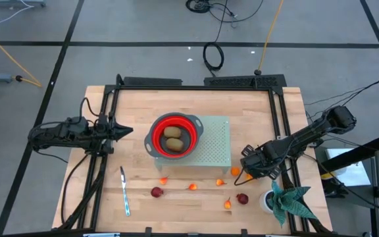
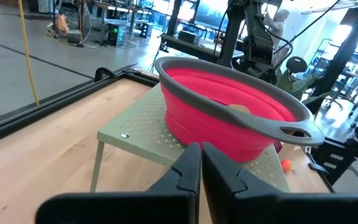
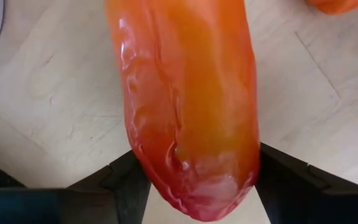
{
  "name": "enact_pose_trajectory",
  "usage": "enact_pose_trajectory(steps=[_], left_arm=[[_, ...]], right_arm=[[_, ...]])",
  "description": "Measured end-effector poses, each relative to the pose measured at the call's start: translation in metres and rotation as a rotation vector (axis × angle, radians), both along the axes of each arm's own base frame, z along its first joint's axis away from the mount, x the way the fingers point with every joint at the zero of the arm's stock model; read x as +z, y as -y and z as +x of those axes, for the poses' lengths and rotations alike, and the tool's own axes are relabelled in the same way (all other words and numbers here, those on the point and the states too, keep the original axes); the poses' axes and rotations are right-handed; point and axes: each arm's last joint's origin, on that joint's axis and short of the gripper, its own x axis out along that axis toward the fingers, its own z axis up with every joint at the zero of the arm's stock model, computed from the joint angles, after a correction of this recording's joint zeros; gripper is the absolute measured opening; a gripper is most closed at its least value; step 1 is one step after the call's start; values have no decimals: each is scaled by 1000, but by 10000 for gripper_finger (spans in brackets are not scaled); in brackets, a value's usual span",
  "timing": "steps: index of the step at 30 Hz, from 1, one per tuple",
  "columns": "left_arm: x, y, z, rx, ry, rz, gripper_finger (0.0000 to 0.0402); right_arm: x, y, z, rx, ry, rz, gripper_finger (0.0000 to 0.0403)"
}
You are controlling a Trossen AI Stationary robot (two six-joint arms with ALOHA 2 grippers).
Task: Pick & Place Fruit
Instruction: Put the mango fruit into the strainer
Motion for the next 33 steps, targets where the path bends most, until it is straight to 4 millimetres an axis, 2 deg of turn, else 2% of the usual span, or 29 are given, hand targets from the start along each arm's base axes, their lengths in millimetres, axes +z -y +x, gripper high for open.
enact_pose_trajectory(steps=[8, 11, 16, 28, 33], left_arm=[[0, 0, 0, 0, 0, 0, 6], [0, 0, 0, 0, 0, 0, 2], [0, 0, 0, 0, 0, 0, 17], [0, 0, 0, -1, -5, 14, 4], [0, 0, 0, -1, -6, 14, 20]], right_arm=[[5, 0, 2, -52, 12, -29, 224], [15, 0, 5, -106, 19, -77, 225], [36, 0, 7, -135, -18, -123, 220], [73, 10, -17, -374, -302, -319, 220], [76, 8, -18, -511, -295, -247, 224]])
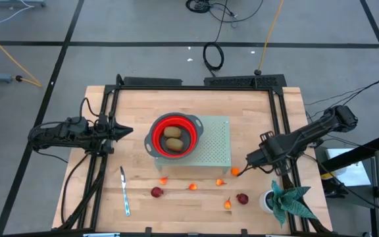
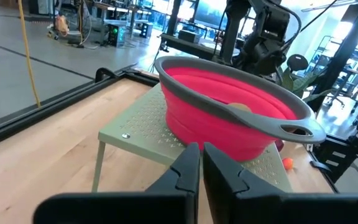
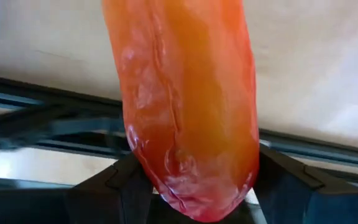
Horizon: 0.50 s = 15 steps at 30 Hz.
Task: Pick & Place Fruit
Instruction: Put the mango fruit into the strainer
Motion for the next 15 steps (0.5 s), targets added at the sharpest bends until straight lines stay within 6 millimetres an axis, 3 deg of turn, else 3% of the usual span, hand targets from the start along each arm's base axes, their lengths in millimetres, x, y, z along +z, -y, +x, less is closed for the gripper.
enact_pose_trajectory(steps=[7, 15], left_arm=[[0, 0, 0, 0, -5, 0, 19], [0, 0, 0, -1, -5, -1, 4]], right_arm=[[-3, -11, 8, -141, 17, 246, 219], [-2, -30, 36, -242, 183, 627, 222]])
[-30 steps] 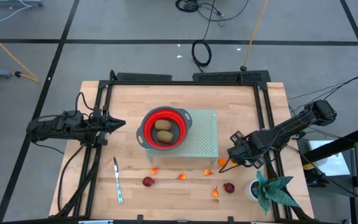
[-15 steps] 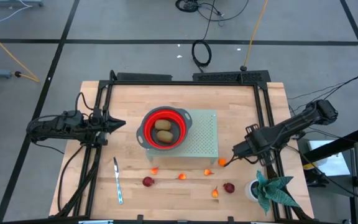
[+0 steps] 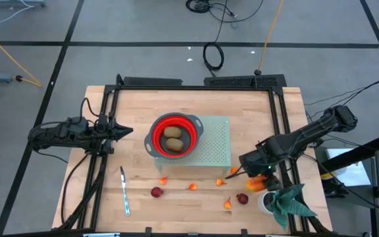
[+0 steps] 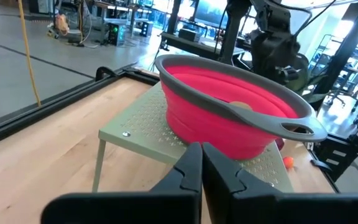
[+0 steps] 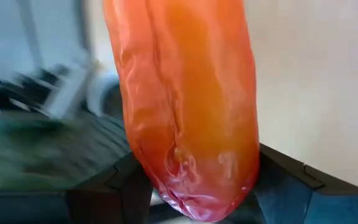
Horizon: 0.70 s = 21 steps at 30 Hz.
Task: Pick & Place Fruit
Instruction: Put the mango fruit into the strainer
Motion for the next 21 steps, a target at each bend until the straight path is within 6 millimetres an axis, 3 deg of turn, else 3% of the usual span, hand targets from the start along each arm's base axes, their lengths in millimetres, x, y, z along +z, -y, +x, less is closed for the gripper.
enact_pose_trajectory(steps=[11, 15, 21], left_arm=[[0, 0, 0, 1, 2, -14, 12], [0, 0, 0, 1, 2, -14, 2], [0, 0, 0, 1, 2, -13, 18]], right_arm=[[16, -13, 41, -122, 369, 207, 223], [24, -13, 51, -161, 471, 263, 219], [35, -12, 64, -211, 601, 340, 220]])
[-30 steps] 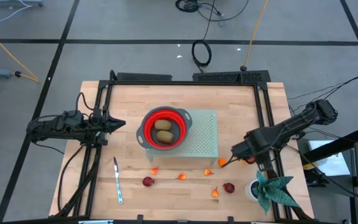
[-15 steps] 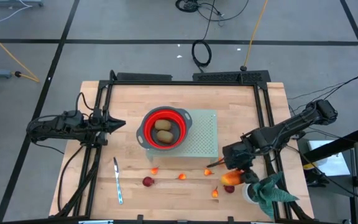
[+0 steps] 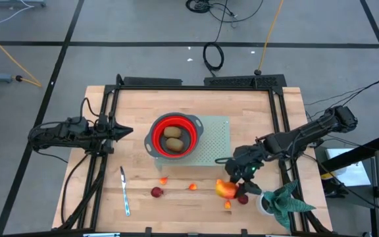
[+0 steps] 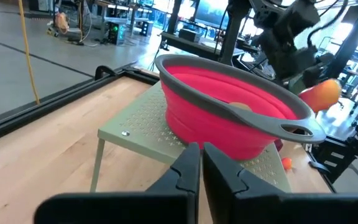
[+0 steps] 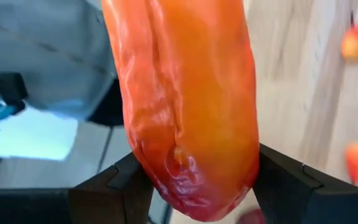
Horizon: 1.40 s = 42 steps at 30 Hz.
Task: Pick & Place Fruit
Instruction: Put the mango fruit into the strainer
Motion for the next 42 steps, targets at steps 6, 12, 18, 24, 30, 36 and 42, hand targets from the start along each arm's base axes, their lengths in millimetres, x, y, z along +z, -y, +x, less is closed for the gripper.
enact_pose_trajectory(steps=[6, 12, 18, 24, 30, 36, 42], left_arm=[[0, 0, 0, -2, 0, 0, 23], [0, 0, 0, -3, 0, 0, 24], [0, 0, 0, -4, 1, -4, 24], [0, 0, 0, -4, 1, -5, 24], [0, 0, 0, -4, 1, -6, 24], [0, 0, 0, -4, 1, -7, 24], [0, 0, 0, -3, 2, -9, 24]], right_arm=[[16, 1, 11, -52, 178, 69, 217], [33, 0, 19, -108, 376, 104, 221], [49, 2, 23, -161, 588, 120, 219], [65, 5, 24, -194, 771, 143, 220], [73, 8, 24, -216, 886, 133, 220], [71, 9, 25, -226, 866, 125, 222], [70, 13, 28, -362, 942, -34, 219]])
